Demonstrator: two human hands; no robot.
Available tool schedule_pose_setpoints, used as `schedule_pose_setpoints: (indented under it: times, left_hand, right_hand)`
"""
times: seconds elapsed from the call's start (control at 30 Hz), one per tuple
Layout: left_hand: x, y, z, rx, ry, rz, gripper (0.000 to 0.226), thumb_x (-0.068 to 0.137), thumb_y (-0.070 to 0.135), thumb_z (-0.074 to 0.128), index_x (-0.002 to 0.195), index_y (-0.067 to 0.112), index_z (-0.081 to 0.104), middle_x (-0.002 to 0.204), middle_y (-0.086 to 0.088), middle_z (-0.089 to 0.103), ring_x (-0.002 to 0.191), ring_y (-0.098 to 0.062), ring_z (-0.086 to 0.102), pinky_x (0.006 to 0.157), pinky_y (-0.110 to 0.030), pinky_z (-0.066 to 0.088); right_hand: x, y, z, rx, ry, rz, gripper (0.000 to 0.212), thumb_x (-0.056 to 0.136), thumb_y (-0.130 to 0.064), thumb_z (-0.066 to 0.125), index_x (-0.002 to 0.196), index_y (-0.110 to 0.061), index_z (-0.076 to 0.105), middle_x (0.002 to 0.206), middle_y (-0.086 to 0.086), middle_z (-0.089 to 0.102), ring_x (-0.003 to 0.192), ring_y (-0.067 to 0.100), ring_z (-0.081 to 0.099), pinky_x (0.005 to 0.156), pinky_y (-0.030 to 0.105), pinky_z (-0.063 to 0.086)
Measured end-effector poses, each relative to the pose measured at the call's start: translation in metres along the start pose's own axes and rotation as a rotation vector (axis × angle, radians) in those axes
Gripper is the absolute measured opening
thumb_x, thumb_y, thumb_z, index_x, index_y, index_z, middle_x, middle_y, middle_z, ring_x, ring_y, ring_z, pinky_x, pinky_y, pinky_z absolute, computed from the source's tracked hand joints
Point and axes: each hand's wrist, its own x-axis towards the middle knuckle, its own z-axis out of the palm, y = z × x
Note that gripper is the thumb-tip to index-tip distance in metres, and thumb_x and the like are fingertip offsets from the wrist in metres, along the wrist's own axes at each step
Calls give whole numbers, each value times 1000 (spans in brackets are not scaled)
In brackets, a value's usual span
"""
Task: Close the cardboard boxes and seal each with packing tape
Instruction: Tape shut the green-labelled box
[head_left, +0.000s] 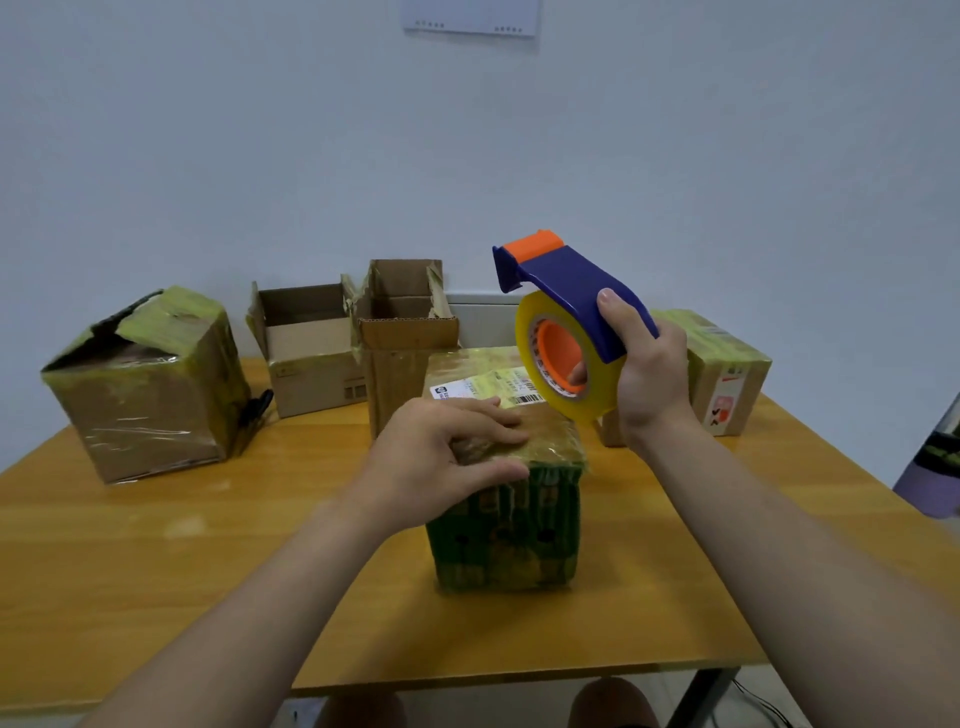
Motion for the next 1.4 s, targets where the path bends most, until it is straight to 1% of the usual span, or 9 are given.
schedule_pose_setpoints:
  times: [0.07,0.13,0.33,0.43,0.6,0.83,1.0,1.1,1.4]
  left_hand:
    - [-2,-3,2,-198,215,-38,28,84,46,75,93,20,81,98,8,78,103,-9,72,86,-37,62]
    - [-1,0,3,-255,358,-72,22,90,34,76,82,13,78,78,3,74,78,-16,71,67,-33,60]
    - [9,11,-9,-347,361,-238,15,88,30,78,85,17,84,76,3,78,76,-14,74,68,-28,61]
    - [15,19,-18,-579,439,-363,26,101,32,63,100,12,81,90,-3,81,88,-18,78,73,-31,64]
    - [27,41,-38,-1048,305,-526,50,101,48,58,117,4,73,107,-13,79,92,-22,78,65,-22,62]
    - [24,50,-41,-1305,163,-533,51,82,36,77,123,7,69,109,-13,76,75,-11,72,56,-14,56]
    - [15,50,-38,-1488,105,-549,48,79,23,76,122,5,66,88,-9,75,59,-6,68,50,-11,54]
    - [11,50,-39,-1456,115,-568,45,78,13,74,120,0,68,87,-10,71,56,-7,67,48,-13,53]
    - [11,48,-47,-884,230,-608,16,93,12,74,106,3,77,88,-15,79,67,-11,73,51,-18,55]
  right_hand:
    - [6,-1,-6,8,-24,28,42,91,-47,64,105,-9,74,92,14,76,75,28,69,68,40,56]
    - [10,-4,-13,46,-70,67,46,92,-44,66,112,-3,72,90,11,76,72,22,70,58,32,57]
    - [26,-19,-37,6,-266,108,51,88,-43,59,105,3,71,71,11,68,54,20,62,52,28,50]
    - [34,-29,-51,1,-382,175,52,85,-49,64,100,1,69,58,11,61,46,22,55,51,29,45]
    - [36,-43,-59,-27,-597,242,68,60,-64,83,101,-12,74,81,10,67,64,24,58,61,32,46]
    - [28,-49,-59,-73,-665,256,77,55,-67,85,106,-10,73,91,13,71,72,27,63,69,35,47]
    - [23,-56,-57,-60,-704,257,78,53,-66,87,106,-10,72,92,12,71,73,26,63,69,34,49]
    - [20,-62,-55,-49,-735,249,76,50,-66,88,103,-13,74,91,9,73,73,22,66,64,32,53]
    - [15,-79,-50,-159,-889,253,58,53,-71,85,86,-23,79,85,3,75,71,15,70,62,26,56]
